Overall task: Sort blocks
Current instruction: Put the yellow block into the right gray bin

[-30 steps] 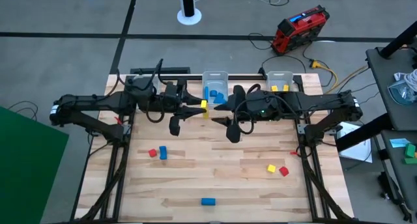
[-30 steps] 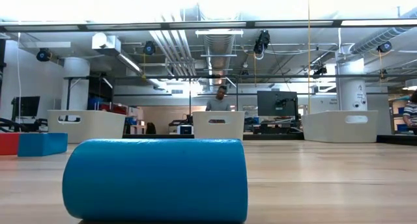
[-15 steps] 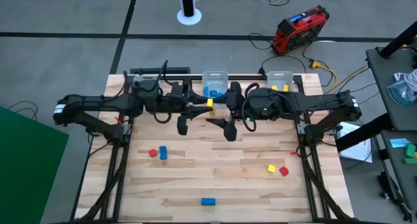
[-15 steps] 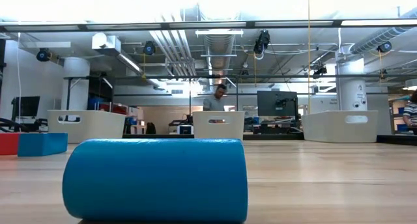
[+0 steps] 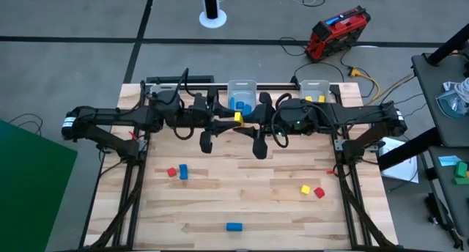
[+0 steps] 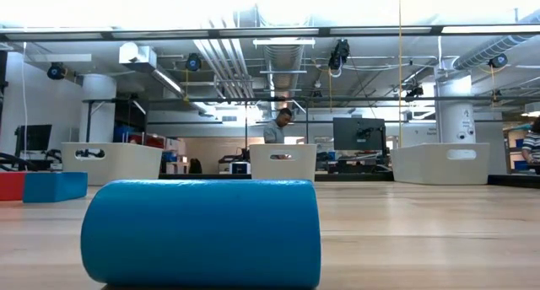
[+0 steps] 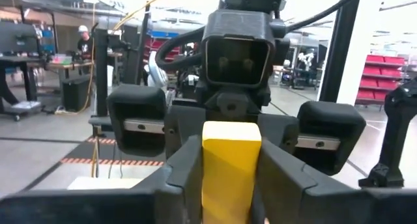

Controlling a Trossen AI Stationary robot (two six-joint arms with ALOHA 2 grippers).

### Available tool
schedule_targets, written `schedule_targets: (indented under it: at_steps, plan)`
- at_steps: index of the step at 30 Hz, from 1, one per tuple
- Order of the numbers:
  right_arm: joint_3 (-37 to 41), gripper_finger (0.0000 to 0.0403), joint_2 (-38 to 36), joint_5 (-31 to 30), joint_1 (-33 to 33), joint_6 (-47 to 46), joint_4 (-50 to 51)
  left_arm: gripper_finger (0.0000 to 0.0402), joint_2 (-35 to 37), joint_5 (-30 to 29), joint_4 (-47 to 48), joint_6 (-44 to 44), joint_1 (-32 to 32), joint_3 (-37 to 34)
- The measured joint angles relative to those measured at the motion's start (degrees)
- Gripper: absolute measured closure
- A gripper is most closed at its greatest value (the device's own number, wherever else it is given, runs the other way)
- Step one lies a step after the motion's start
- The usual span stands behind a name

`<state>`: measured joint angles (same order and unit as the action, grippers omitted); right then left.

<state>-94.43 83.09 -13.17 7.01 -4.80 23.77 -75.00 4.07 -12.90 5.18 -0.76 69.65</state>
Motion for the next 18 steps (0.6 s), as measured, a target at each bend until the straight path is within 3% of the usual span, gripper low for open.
schedule_targets:
  at_steps: [8, 18]
  plan:
    - [-0.1, 0.03, -0.1, -0.3, -1.2, -2.1, 4.2, 0.024, 0.1, -0.5, 3.8, 5.0, 0.0, 0.0]
    - [-3.7, 0.03, -0.1, -0.6, -12.0, -13.6, 28.8, 0.0231, 0.8, -0.3, 18.4, 14.8, 0.0, 0.0]
